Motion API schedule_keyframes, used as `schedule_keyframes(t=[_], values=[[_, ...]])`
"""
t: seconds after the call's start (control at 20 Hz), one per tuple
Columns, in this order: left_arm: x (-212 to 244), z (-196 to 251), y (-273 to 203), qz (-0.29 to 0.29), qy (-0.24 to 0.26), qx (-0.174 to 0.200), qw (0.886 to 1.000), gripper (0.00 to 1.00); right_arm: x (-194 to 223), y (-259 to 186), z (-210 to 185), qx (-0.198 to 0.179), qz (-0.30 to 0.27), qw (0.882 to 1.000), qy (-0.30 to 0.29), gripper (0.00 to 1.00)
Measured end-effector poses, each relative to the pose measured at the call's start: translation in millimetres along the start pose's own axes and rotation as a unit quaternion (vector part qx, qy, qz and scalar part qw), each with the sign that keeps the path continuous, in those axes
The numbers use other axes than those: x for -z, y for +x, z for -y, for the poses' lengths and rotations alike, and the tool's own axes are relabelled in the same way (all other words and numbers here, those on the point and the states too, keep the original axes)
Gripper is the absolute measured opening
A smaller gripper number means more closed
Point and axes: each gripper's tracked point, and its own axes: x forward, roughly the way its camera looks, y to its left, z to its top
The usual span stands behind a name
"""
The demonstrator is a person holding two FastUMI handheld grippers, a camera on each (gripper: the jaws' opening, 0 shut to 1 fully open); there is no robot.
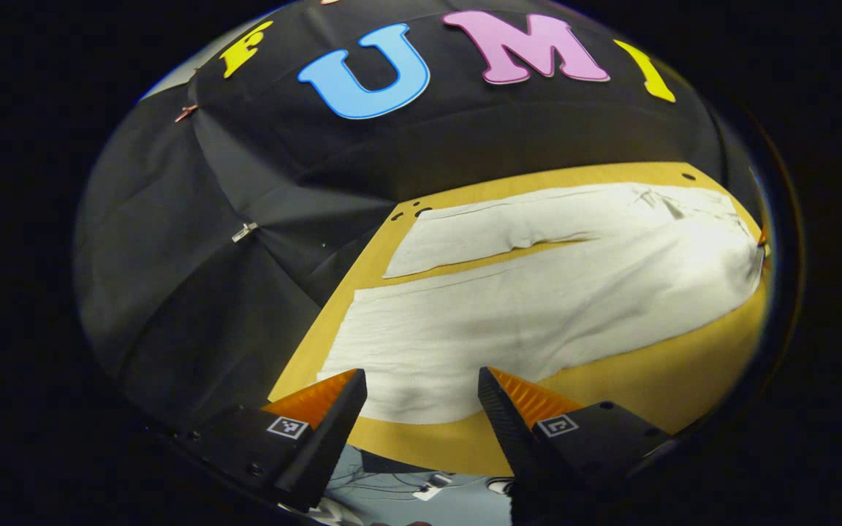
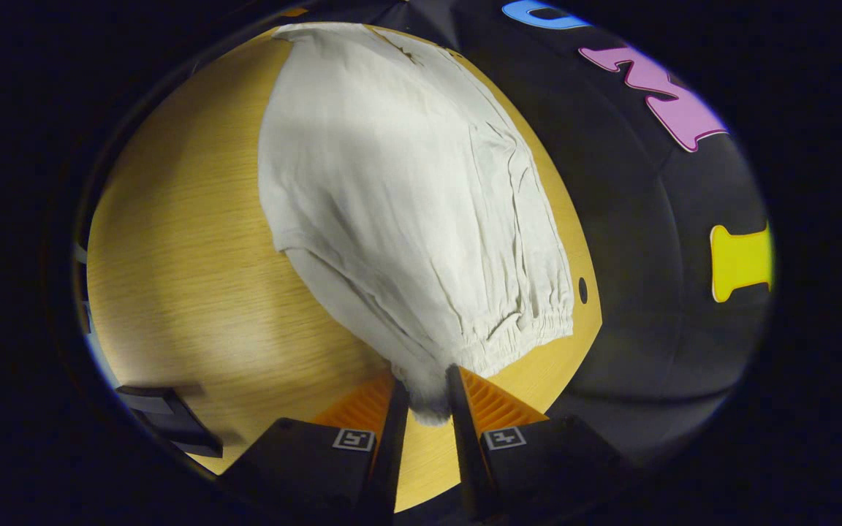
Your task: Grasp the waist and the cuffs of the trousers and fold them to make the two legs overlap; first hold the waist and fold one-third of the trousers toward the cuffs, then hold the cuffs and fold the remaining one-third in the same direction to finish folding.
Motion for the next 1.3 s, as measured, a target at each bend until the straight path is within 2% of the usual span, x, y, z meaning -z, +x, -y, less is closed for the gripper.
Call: schedule_keyframes(t=[0.05, 0.1, 0.15, 0.2, 0.25, 0.4, 0.45, 0.55, 0.75, 0.95, 1.15, 1.3], values=[[3.9, -2.9, 4.8, 0.004, 0.018, 0.003, 1.000, 0.98, -1.9, 2.8, -0.1, -0.005, 0.003, 1.000, -0.005, 0.27], [6.7, -8.9, 8.2, 0.010, 0.036, 0.006, 0.999, 0.98, 0.6, 3.5, -1.3, -0.010, -0.003, 1.000, -0.008, 0.37], [12.1, -15.4, 12.2, 0.013, 0.053, 0.009, 0.998, 0.97, -1.1, 3.9, 0.1, -0.015, -0.004, 1.000, -0.008, 0.26], [18.2, -23.6, 19.1, 0.010, 0.072, 0.010, 0.997, 0.97, 1.7, 1.5, -1.2, -0.023, -0.010, 1.000, -0.009, 0.26], [26.4, -33.4, 24.8, 0.007, 0.093, 0.012, 0.996, 0.97, -0.5, 3.8, -0.6, -0.028, -0.014, 0.999, -0.012, 0.19], [47.8, -60.0, 45.5, -0.006, 0.163, 0.017, 0.986, 0.97, 2.0, 8.9, -1.3, -0.052, -0.026, 0.998, -0.020, 0.19], [58.3, -69.0, 52.9, -0.019, 0.186, 0.020, 0.982, 0.97, -1.7, 0.8, -1.1, -0.059, -0.025, 0.998, -0.023, 0.13], [73.8, -83.0, 65.7, -0.035, 0.236, 0.039, 0.970, 0.97, -1.5, 2.9, -2.2, -0.079, -0.027, 0.996, -0.030, 0.08], [94.2, -120.5, 81.7, -0.031, 0.368, 0.048, 0.928, 0.96, -0.5, 3.8, -2.7, -0.091, -0.037, 0.994, -0.046, 0.07], [117.3, -134.6, 101.9, -0.050, 0.431, 0.083, 0.897, 0.97, -0.9, 4.4, -2.7, -0.092, -0.048, 0.994, -0.048, 0.07], [117.9, -138.4, 119.7, -0.038, 0.505, 0.117, 0.855, 0.94, -0.6, 5.4, -2.3, -0.087, -0.052, 0.993, -0.056, 0.07], [113.4, -133.4, 131.3, -0.037, 0.548, 0.169, 0.818, 0.88, -1.6, 3.4, -2.6, -0.083, -0.052, 0.993, -0.064, 0.07]])
